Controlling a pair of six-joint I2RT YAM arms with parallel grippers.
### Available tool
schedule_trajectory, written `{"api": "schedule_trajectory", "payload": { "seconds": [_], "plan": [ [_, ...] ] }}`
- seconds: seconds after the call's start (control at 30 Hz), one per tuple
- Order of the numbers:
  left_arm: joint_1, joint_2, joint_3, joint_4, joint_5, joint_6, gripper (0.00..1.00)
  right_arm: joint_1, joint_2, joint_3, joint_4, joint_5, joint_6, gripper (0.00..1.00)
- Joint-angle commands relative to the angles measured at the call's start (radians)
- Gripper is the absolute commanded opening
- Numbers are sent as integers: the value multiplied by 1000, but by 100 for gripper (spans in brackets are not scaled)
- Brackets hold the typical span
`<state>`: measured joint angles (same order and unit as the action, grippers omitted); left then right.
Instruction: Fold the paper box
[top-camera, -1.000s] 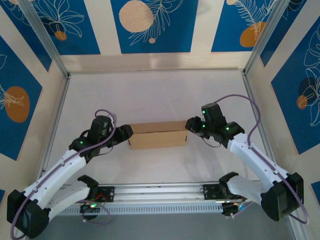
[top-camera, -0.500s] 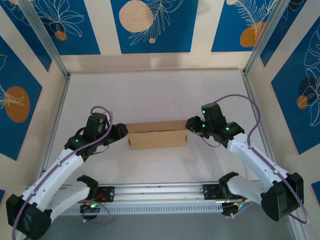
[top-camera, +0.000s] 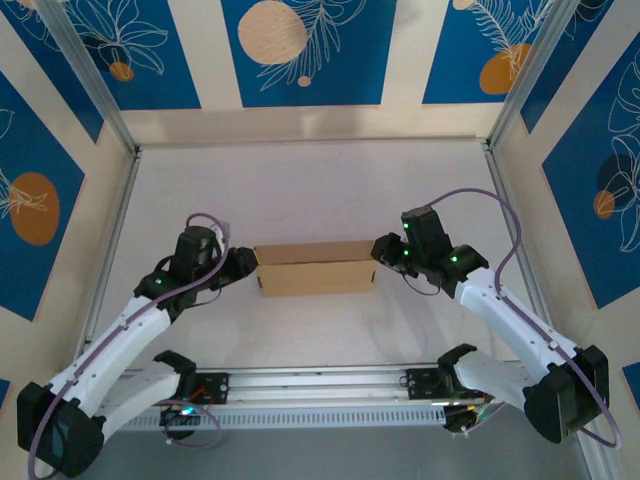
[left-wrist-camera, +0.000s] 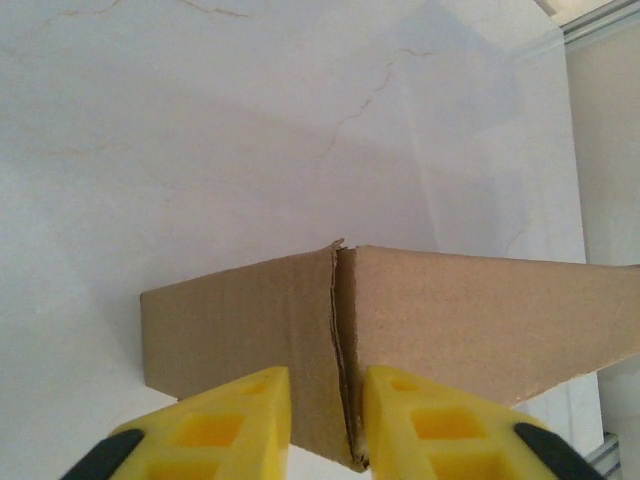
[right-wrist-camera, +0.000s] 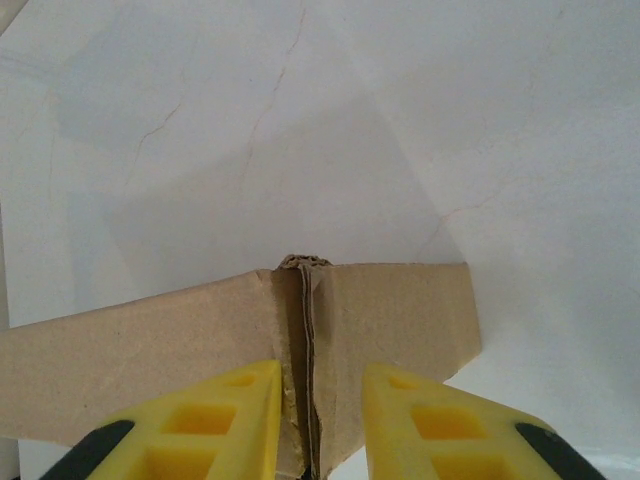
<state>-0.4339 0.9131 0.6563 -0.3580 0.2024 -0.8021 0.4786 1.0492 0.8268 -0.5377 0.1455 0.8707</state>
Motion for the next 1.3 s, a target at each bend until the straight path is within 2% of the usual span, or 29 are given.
{"api": "schedule_trajectory", "payload": {
  "seconds": [0.0,0.23,0.33,0.57,0.7,0.83,0.97,1.13,1.27],
  "plan": [
    [6,54,-72,-134,5,26,21,6,44,-60,-155,11,21,26],
    [6,85,-83,-127,2,34,10,8,57,-80,-153,15,26,17],
    [6,103,-87,-118,8,34,5,6,73,-83,-148,7,25,16],
    [7,133,-82,-113,5,44,2,2,81,-76,-144,1,20,13],
    [6,125,-15,-142,3,77,3,9,49,-29,-148,-9,-16,12],
    [-14,70,24,-194,1,88,3,82,-15,-15,-164,94,-42,9],
    [-74,-16,-2,-242,-41,76,3,186,-108,-99,-135,194,-36,5],
    [-200,-110,-67,-305,-126,-22,0,271,-224,-198,-176,260,50,3],
    [-240,-189,-119,-334,-166,-111,0,318,-300,-231,-201,283,92,3]
  ]
}}
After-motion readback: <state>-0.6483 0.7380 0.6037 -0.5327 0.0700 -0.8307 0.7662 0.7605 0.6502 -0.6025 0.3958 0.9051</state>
